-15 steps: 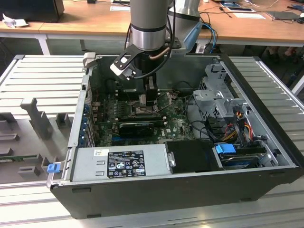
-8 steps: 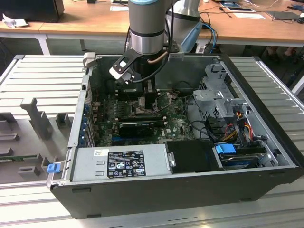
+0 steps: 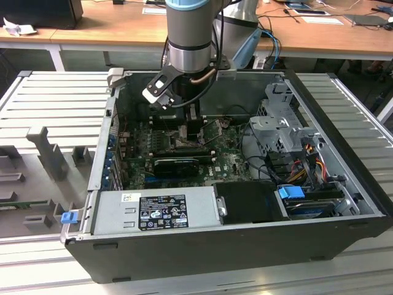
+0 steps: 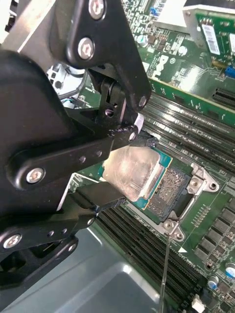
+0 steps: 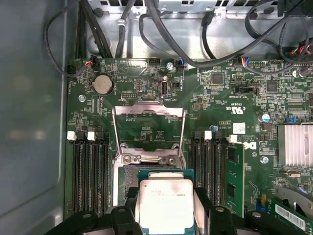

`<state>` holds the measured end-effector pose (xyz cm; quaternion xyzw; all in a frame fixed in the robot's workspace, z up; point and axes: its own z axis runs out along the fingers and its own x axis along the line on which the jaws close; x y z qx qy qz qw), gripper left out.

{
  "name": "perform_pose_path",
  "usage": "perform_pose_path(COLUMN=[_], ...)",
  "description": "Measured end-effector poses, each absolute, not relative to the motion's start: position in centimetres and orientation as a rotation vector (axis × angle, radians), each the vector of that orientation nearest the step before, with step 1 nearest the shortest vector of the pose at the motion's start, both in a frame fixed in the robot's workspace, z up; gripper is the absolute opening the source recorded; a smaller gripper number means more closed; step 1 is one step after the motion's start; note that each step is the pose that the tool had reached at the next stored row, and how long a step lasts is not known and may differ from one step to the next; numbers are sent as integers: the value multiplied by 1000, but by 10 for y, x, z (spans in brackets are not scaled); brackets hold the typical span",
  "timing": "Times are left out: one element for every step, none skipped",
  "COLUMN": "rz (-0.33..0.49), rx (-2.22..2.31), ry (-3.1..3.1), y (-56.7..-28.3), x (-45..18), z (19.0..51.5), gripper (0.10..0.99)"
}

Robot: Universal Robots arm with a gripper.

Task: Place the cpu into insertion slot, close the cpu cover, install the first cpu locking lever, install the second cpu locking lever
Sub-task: 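Place the cpu into insertion slot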

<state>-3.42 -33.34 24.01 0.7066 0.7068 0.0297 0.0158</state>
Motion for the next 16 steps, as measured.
perform_pose_path(rz=[92,92,92,92,92,92,92,92,92,92,92,92,92,92,92,92], rx=[2198,2198,2198,2199,2199,2199,2199,2199,2199,2199,2199,2201,2204,2210,2214,2217], ry=[2198,2198,2198,2197,2197,2197,2197,2197,2197,2197,2197,2195,2192,2186,2182,2179], y=[-333,-332,-332,-331,-331,-331,-331,-330,-330,-329,-329,-327,-326,-325,-324,-323], x=[-34,-34,-34,-35,-35,-37,-38,-39,-40,-41,-42,-42,-42,-42,-42,-42], z=[239,237,236,234,233,232,231,230,229,228,227,225,224,222,220,218], gripper=[525,525,525,525,525,525,525,525,525,525,525,525,525,525,525,525])
